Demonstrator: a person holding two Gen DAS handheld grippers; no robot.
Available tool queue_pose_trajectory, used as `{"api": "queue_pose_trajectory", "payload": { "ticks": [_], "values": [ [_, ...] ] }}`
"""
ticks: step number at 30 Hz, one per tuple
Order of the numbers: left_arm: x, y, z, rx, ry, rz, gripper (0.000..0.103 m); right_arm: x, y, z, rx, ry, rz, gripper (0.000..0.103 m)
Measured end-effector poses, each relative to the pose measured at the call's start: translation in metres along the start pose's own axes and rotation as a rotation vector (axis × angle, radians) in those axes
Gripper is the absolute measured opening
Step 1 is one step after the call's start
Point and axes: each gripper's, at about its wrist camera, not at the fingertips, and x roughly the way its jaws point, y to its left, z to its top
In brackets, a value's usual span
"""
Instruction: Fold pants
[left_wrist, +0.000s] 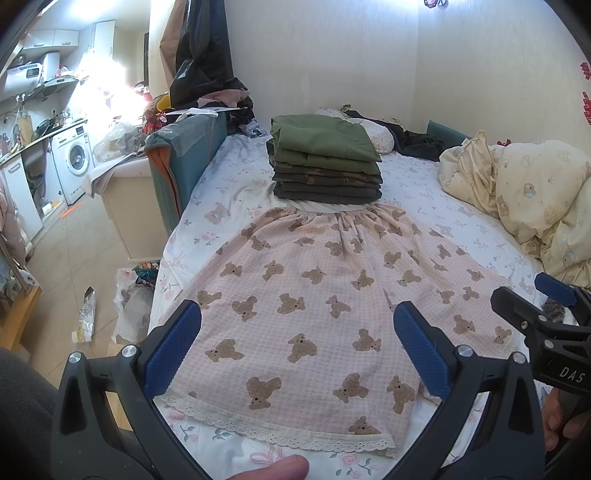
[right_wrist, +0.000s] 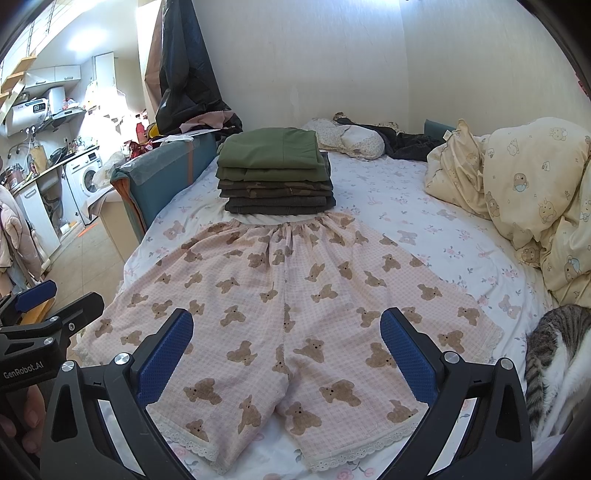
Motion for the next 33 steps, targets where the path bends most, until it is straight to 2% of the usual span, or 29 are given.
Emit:
{"api": "queue_pose_trajectory", "payload": {
  "ticks": [27,33],
  "values": [
    [0.0,-0.007,0.0,-0.003,0.003,0.006,0.103,-0.002,0.0,0.004,0.003,0.004,-0.001,0.103],
    [0.008,-0.008,0.006,0.01,0.047,0.013,0.103,-0.002,-0.01,0.008,0.042,0.033,0.004,0.103]
  ]
}}
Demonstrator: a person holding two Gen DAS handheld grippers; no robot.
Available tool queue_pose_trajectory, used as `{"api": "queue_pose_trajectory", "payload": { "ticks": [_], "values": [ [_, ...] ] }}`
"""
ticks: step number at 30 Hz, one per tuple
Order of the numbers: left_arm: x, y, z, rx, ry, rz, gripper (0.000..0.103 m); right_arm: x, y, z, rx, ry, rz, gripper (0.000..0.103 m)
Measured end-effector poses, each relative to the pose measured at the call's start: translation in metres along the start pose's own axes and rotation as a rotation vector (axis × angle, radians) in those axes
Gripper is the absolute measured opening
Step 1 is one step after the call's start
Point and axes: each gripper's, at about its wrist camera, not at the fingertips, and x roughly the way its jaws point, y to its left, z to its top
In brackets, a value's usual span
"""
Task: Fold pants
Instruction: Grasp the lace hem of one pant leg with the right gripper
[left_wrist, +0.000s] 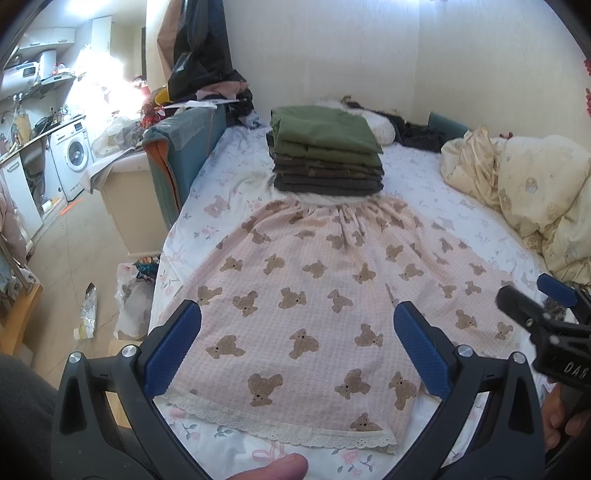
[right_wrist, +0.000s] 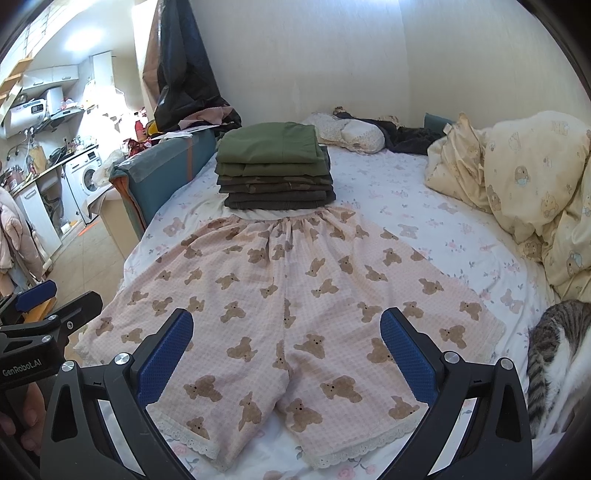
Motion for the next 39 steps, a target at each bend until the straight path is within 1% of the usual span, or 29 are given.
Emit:
{"api": "queue_pose_trajectory", "payload": {
  "ticks": [2,3,4,7,9,12,14,15,16,18,19,21,22,24,26,29,30,31,32,34,35,36,39],
  "values": [
    [0.006,-0.001,0.005,0.014,0.022,0.018,0.103,0.005,-0.011,0.004,0.041,0.028,0.01,0.103],
    [0.01,-0.002,0.008,0.017,0.033,0.023,0.103,0.012,-0.022,0.0,0.057,0.043,0.014,0.103],
    [0.013,-0.002,0.01,0.016,0.039,0.026,0.103,0.017,-0.032,0.003,0.068,0.063,0.014,0.103],
    [0.022,-0.003,0.015,0.015,0.057,0.029,0.103,0.034,-0.062,0.017,0.067,0.134,-0.02,0.103],
    [0.027,-0.003,0.017,0.007,0.065,0.027,0.103,0.049,-0.092,0.027,0.094,0.178,-0.043,0.103],
    [0.036,-0.004,0.016,-0.011,0.091,0.025,0.103,0.078,-0.154,0.031,0.224,0.267,-0.08,0.101],
    [0.042,-0.005,0.015,-0.015,0.11,0.026,0.103,0.098,-0.201,0.028,0.327,0.325,-0.118,0.096],
    [0.044,-0.005,0.015,-0.018,0.116,0.028,0.103,0.107,-0.221,0.026,0.373,0.351,-0.143,0.091],
    [0.045,-0.005,0.015,-0.02,0.12,0.029,0.103,0.116,-0.247,0.022,0.439,0.372,-0.191,0.087],
    [0.048,-0.005,0.015,-0.023,0.127,0.031,0.103,0.126,-0.285,0.014,0.533,0.396,-0.257,0.084],
    [0.05,-0.004,0.015,-0.026,0.132,0.033,0.103,0.129,-0.306,0.007,0.575,0.406,-0.304,0.078],
    [0.053,-0.004,0.013,-0.031,0.15,0.031,0.103,0.135,-0.332,-0.007,0.611,0.445,-0.363,0.073],
    [0.055,-0.004,0.013,-0.032,0.158,0.031,0.103,0.139,-0.343,-0.014,0.64,0.461,-0.36,0.07],
    [0.059,-0.003,0.012,-0.038,0.177,0.031,0.103,0.143,-0.354,-0.024,0.698,0.489,-0.327,0.066],
    [0.063,-0.002,0.011,-0.048,0.189,0.031,0.103,0.146,-0.359,-0.03,0.716,0.505,-0.309,0.066],
    [0.067,-0.001,0.012,-0.067,0.21,0.022,0.103,0.152,-0.352,-0.029,0.654,0.534,-0.316,0.066],
    [0.067,-0.001,0.012,-0.071,0.212,0.02,0.103,0.155,-0.349,-0.03,0.625,0.546,-0.327,0.061],
    [0.067,-0.001,0.012,-0.073,0.211,0.019,0.103,0.158,-0.347,-0.03,0.61,0.552,-0.327,0.05],
    [0.067,0.0,0.012,-0.074,0.21,0.018,0.103,0.159,-0.345,-0.031,0.593,0.564,-0.328,0.042],
    [0.065,0.0,0.013,-0.075,0.203,0.016,0.103,0.155,-0.343,-0.033,0.575,0.562,-0.327,0.016],
    [0.063,0.0,0.013,-0.077,0.199,0.015,0.103,0.151,-0.343,-0.032,0.582,0.553,-0.314,0.008],
    [0.062,0.0,0.014,-0.078,0.197,0.014,0.103,0.147,-0.342,-0.03,0.593,0.536,-0.303,0.003],
    [0.058,0.003,0.014,-0.087,0.19,0.011,0.103,0.127,-0.332,-0.017,0.569,0.453,-0.299,0.003]
  ]
}}
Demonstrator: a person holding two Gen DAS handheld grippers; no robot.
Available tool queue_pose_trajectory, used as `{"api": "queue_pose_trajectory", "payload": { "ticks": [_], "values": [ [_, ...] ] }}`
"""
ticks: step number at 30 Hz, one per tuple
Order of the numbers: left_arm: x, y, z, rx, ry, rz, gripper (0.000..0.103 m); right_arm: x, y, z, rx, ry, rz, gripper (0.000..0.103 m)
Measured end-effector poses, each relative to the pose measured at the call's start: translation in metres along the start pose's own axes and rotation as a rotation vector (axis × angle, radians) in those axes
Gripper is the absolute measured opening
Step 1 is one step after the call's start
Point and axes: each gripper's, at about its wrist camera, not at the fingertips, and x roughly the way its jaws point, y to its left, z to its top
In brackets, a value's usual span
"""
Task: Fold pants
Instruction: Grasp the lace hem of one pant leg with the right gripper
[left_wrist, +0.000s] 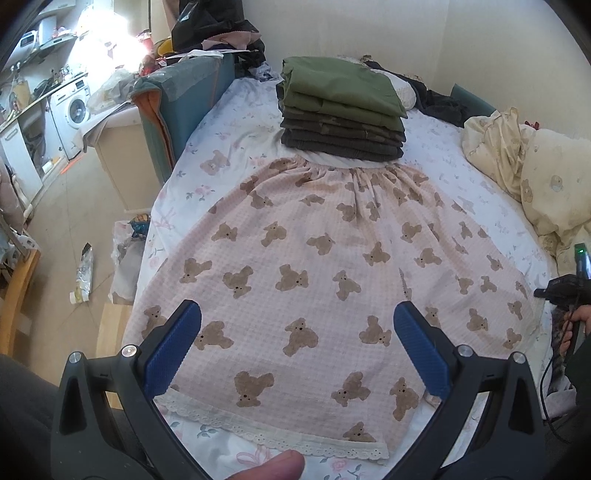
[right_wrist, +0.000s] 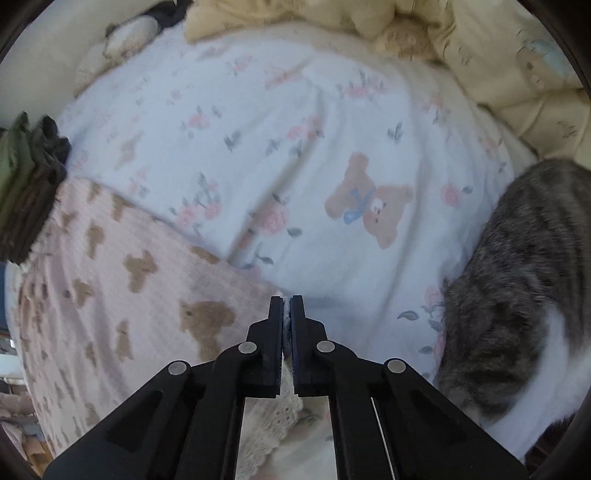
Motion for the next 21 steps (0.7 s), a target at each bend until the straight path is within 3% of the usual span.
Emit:
{"api": "queue_pose_trajectory", "payload": {
  "ticks": [3,7,11,15,21],
  "values": [
    [-0.004,0.002,0.001,-0.009,-0.007,-0.007,0.103,-0.034,0.017,-0.01,-0.055,-0.084,0.053,0.003],
    [-0.011,0.005,0.002,-0.018,-0.023,-0.016,0.103,-0.085,0.068,-0.03,-0.216,-0.194,0.211,0.003],
    [-0.012,0.007,0.001,-0.023,-0.018,-0.02,0.103,-0.118,0.125,-0.069,-0.37,-0.212,0.379,0.002],
    [-0.013,0.009,0.001,-0.023,-0.014,-0.021,0.103,-0.126,0.173,-0.118,-0.486,-0.133,0.512,0.002],
    [-0.004,0.017,0.003,-0.05,0.041,-0.051,0.103,-0.1,0.201,-0.197,-0.549,0.114,0.601,0.002]
  ]
}}
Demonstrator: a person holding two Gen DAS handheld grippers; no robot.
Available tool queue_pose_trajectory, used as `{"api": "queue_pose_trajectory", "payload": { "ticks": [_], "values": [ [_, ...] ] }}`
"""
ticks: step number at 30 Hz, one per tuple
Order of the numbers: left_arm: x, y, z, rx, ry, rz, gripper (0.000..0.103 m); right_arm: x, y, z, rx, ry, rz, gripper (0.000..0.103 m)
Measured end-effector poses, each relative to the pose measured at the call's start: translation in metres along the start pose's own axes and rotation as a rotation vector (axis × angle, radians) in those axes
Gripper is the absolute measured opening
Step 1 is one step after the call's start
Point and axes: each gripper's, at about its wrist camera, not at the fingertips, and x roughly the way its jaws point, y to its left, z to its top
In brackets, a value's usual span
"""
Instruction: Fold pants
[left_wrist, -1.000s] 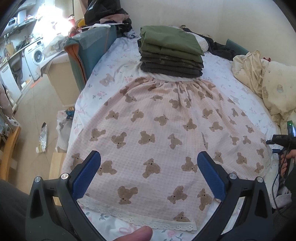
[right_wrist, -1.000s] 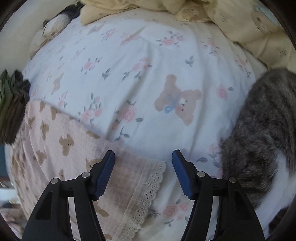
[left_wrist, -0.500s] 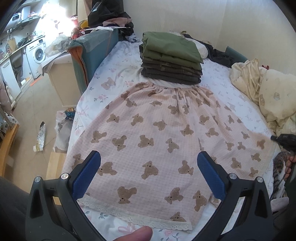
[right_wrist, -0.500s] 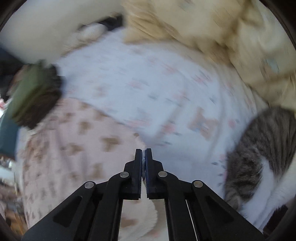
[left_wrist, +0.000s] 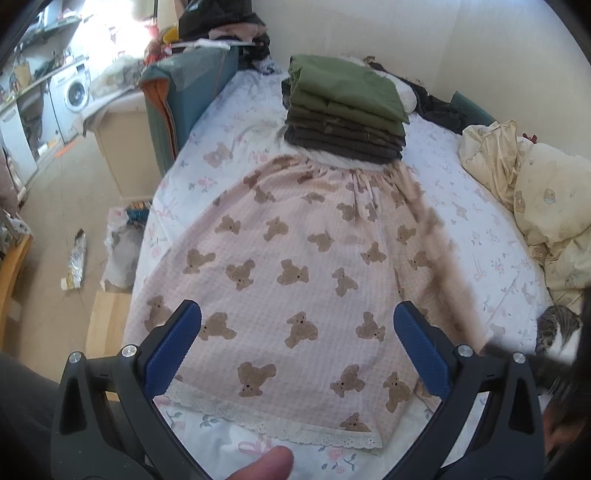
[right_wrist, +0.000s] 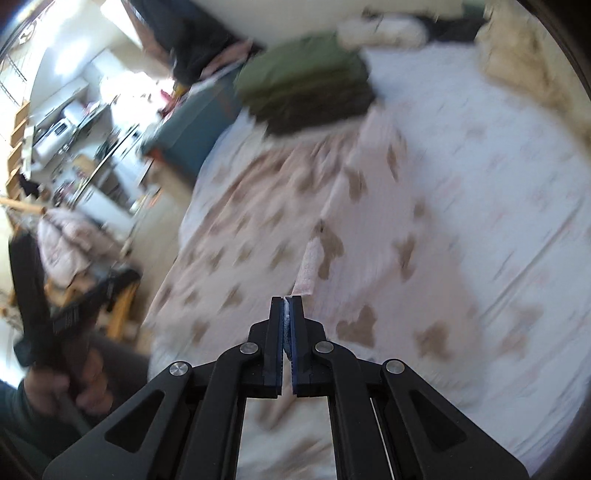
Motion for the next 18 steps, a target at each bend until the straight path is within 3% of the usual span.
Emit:
{"api": "queue_pose_trajectory", "payload": {
  "ticks": [3,7,12,15,16,18],
  "values": [
    [0.01,0.0,0.007,0.026,0.062,-0.005,0.103,0.023,0.003,-0.026,0.015,0.103,0.007,0.002],
    [0.031,-0.005,0.032,0.055,0.135,-0.019,0.103,0.038,-0.014,-0.037,0.093,0.203,0.008,0.002],
    [0.098,-0.026,0.086,0.05,0.269,-0.085,0.102,0.047,-0.031,-0.036,0.143,0.209,0.013,0.002],
    [0.151,-0.043,0.115,0.023,0.312,-0.125,0.087,0.053,-0.033,-0.033,0.162,0.199,0.004,0.002],
    [0.169,-0.052,0.123,0.022,0.32,-0.137,0.078,0.049,-0.039,-0.033,0.178,0.189,-0.008,0.002],
    [0.198,-0.07,0.134,0.03,0.32,-0.125,0.077,0.042,-0.048,-0.033,0.202,0.159,-0.074,0.002]
  ]
}}
